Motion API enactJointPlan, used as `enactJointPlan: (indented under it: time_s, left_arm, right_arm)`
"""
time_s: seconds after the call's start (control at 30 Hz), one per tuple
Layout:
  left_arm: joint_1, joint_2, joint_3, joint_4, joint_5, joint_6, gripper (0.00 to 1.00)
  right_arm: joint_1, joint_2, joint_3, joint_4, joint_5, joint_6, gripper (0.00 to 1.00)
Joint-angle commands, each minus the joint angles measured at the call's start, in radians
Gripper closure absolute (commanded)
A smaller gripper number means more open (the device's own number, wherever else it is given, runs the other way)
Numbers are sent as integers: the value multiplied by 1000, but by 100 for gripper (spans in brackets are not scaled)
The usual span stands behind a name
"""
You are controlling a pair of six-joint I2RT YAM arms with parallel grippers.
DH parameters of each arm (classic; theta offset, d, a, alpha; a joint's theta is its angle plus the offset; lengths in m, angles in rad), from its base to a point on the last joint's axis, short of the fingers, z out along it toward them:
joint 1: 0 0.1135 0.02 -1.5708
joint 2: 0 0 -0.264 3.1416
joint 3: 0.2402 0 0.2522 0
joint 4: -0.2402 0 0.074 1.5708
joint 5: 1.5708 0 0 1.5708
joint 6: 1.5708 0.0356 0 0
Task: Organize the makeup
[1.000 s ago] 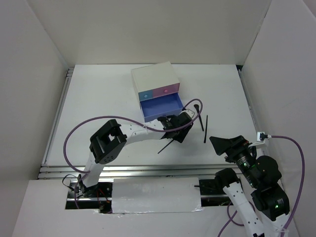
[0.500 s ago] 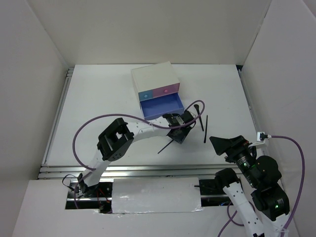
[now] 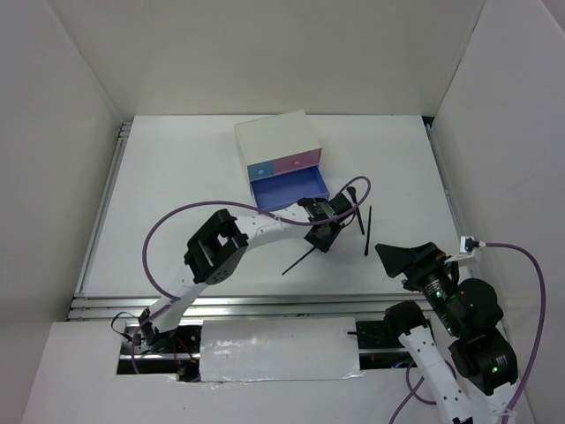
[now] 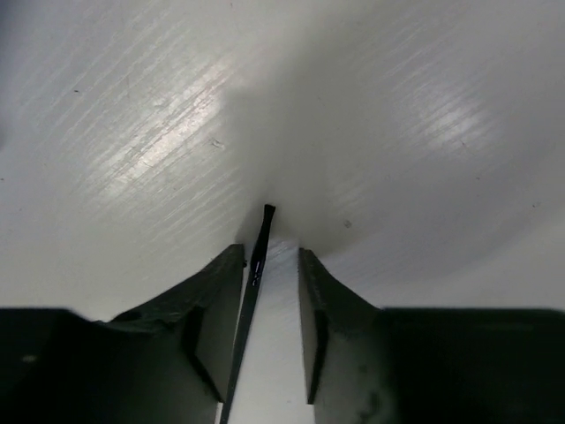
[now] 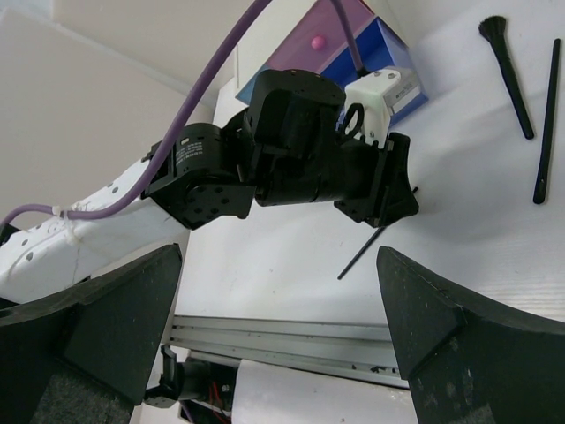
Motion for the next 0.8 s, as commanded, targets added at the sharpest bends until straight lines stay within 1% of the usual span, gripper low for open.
enactJointPlan:
  time_s: [0.0, 0.03, 0.07, 0.13, 0.17, 0.2, 0.27, 0.3, 0.5, 0.63, 0.77]
  left_arm:
    - [1, 59, -20, -91, 56, 8, 60]
    - [4, 61, -25, -91, 67, 10, 62]
    - [6, 62, -37, -91, 82, 13, 68]
    - [9, 64, -46, -91, 96, 14, 75]
    - [11, 64, -55, -90, 96, 14, 83]
    - [9, 64, -59, -90, 96, 14, 89]
    - [9, 53, -65, -87, 93, 17, 98]
    - [8, 48, -69, -84, 84, 24, 100]
    - [6, -59, -85, -67, 64, 67, 100]
    - [8, -99, -39, -104, 27, 112, 100]
    - [14, -104, 68, -156, -10, 177, 100]
  right_arm:
    - [-2, 4, 31, 17, 11, -15, 0]
    - [-2, 4, 30, 18, 9, -11, 0]
    - [-2, 2, 28, 18, 8, -11, 0]
    - [-2, 1, 25, 20, 5, -8, 0]
    - [-3, -1, 25, 20, 5, -8, 0]
    - [-3, 1, 27, 20, 5, -8, 0]
    - [-3, 1, 28, 23, 1, -8, 0]
    - [-3, 1, 30, 22, 1, -8, 0]
    - [-2, 4, 31, 21, 0, -7, 0]
    - [-2, 4, 36, 20, 1, -5, 0]
    - [-2, 5, 53, 14, 18, -10, 0]
